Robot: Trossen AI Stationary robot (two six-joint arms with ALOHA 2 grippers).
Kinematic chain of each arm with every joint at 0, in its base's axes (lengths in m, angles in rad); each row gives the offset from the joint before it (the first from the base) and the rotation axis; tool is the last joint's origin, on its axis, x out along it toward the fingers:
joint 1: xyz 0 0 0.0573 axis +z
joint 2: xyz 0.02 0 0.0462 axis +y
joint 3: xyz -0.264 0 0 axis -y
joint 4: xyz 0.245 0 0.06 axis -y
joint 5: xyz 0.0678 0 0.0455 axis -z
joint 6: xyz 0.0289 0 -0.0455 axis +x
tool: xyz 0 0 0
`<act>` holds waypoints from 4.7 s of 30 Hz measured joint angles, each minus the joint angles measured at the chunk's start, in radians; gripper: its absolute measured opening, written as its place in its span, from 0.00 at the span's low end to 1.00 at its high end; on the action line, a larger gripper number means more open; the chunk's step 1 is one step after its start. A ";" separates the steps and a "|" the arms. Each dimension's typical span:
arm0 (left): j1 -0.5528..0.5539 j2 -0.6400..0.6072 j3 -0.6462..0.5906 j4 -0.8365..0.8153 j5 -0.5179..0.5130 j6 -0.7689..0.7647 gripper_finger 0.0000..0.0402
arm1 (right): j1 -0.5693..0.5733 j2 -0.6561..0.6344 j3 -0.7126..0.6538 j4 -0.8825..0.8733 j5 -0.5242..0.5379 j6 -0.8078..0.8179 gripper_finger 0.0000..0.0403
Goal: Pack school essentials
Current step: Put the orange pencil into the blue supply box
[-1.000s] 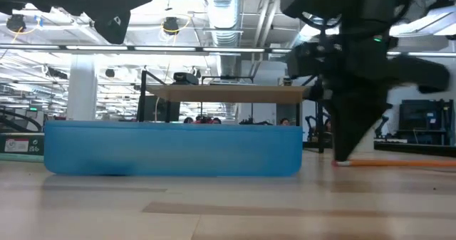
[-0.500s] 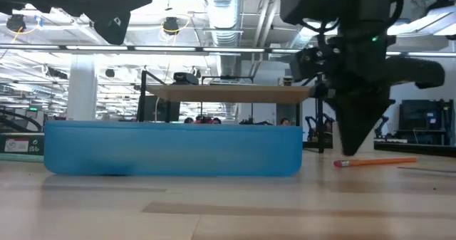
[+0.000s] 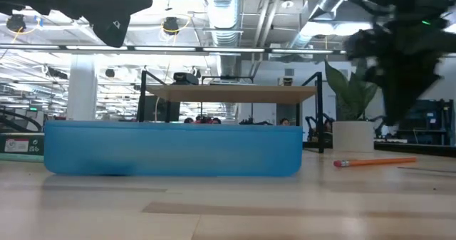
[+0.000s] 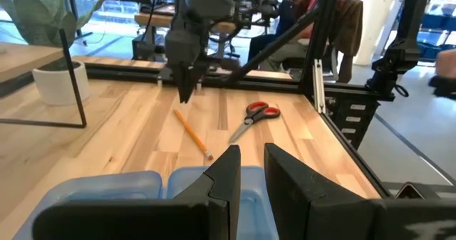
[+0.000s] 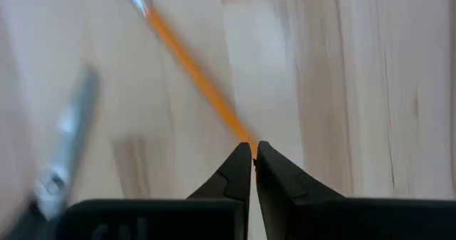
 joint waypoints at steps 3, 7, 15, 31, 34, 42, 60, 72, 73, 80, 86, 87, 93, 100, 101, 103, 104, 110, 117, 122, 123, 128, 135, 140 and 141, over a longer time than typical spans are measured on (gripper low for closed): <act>0.000 0.000 0.000 0.015 -0.001 0.005 0.12 | 0.001 -0.055 -0.082 -0.030 -0.004 0.014 0.11; 0.000 0.000 0.000 0.016 -0.002 0.005 0.12 | 0.002 -0.063 -0.147 -0.033 -0.007 0.033 0.15; 0.001 0.000 0.000 0.016 -0.014 0.004 0.12 | 0.002 0.011 -0.159 -0.032 0.010 0.020 0.29; 0.001 0.000 0.000 0.012 -0.014 0.004 0.12 | 0.001 0.090 -0.157 -0.006 0.029 0.011 0.37; 0.001 0.000 0.000 0.013 -0.014 0.004 0.12 | 0.001 0.075 -0.159 -0.004 0.042 0.012 0.36; 0.001 0.000 0.000 0.012 -0.014 0.003 0.12 | -0.054 0.080 -0.158 0.006 0.027 0.008 0.36; 0.001 0.000 0.000 0.013 -0.013 0.003 0.12 | -0.158 0.087 -0.159 0.055 -0.003 -0.015 0.31; 0.001 0.000 0.001 0.013 -0.013 0.003 0.12 | -0.161 0.095 -0.183 0.070 -0.051 -0.032 0.11; 0.001 0.000 0.001 0.013 -0.013 0.003 0.12 | -0.161 0.095 -0.183 0.070 -0.051 -0.033 0.08; 0.001 0.000 0.001 0.014 -0.013 0.003 0.12 | -0.154 0.099 -0.169 0.047 -0.054 -0.032 0.03; 0.001 0.000 0.001 0.013 -0.013 -0.002 0.12 | -0.122 0.106 -0.114 0.012 -0.039 -0.029 0.01; 0.001 0.000 0.001 0.013 -0.013 -0.002 0.12 | -0.116 0.106 -0.105 0.006 -0.033 -0.029 0.01; 0.001 0.000 0.001 0.013 -0.013 -0.002 0.12 | -0.088 0.104 -0.042 -0.030 -0.001 -0.022 0.01; 0.001 0.000 0.001 0.012 -0.013 -0.002 0.12 | -0.074 0.102 0.024 -0.093 0.010 -0.019 0.00; 0.001 0.000 0.001 0.012 -0.013 -0.002 0.12 | -0.074 0.102 0.033 -0.101 0.019 -0.015 0.00; 0.001 0.000 0.001 0.012 -0.013 -0.002 0.12 | -0.074 0.102 0.050 -0.118 0.028 -0.014 0.00; 0.001 0.000 0.001 0.012 -0.013 -0.002 0.12 | -0.074 0.101 0.058 -0.127 0.028 -0.013 0.00; 0.001 0.000 0.001 0.012 -0.012 -0.002 0.12 | -0.074 0.100 0.080 -0.085 0.028 -0.002 0.00; 0.001 0.000 0.001 0.008 0.004 -0.001 0.12 | -0.068 0.102 0.080 0.207 -0.022 0.031 0.10; 0.001 0.000 0.001 0.008 0.004 -0.002 0.12 | -0.091 0.102 0.081 0.335 0.045 0.016 0.21; 0.001 0.000 0.001 0.008 0.004 -0.002 0.12 | -0.100 0.102 0.081 0.352 0.054 0.012 0.24; 0.001 0.000 0.001 0.008 0.003 -0.002 0.12 | -0.148 0.143 0.082 0.472 0.061 -0.024 0.35; 0.001 0.001 0.001 0.001 0.003 -0.006 0.12 | -0.196 0.320 0.080 0.588 0.068 -0.100 0.43; 0.001 0.001 0.001 -0.007 0.002 -0.006 0.12 | -0.235 0.412 0.082 0.614 0.093 -0.111 0.42; 0.001 0.001 0.001 -0.007 0.001 -0.006 0.12 | -0.241 0.427 0.082 0.622 0.093 -0.110 0.42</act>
